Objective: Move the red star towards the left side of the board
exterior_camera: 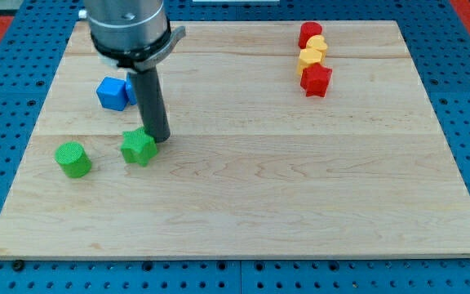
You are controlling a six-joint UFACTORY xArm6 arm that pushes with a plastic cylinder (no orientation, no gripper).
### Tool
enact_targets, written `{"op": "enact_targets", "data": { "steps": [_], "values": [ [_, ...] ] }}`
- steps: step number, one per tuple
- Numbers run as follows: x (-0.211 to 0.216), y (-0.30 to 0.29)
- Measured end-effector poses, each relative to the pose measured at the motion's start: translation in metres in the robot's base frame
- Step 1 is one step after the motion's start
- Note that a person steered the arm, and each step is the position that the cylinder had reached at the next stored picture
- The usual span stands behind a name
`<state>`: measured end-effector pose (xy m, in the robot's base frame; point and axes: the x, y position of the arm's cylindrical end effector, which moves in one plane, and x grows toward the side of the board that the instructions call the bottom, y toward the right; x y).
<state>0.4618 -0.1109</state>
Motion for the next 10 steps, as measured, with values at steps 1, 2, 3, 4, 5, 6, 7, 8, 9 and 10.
{"op": "enact_targets", "data": {
  "steps": [1,2,3,4,5,6,7,8,9,10],
  "values": [
    [0.025,-0.019],
    [0.025,-0.039],
    [-0.002,0.061],
    [-0.038,0.187],
    [-0.078,0.281],
    [-0.109,0.327],
    [-0.113,0.334],
    [-0.113,0.311],
    [-0.113,0.273],
    [-0.114,0.242]
  ]
}}
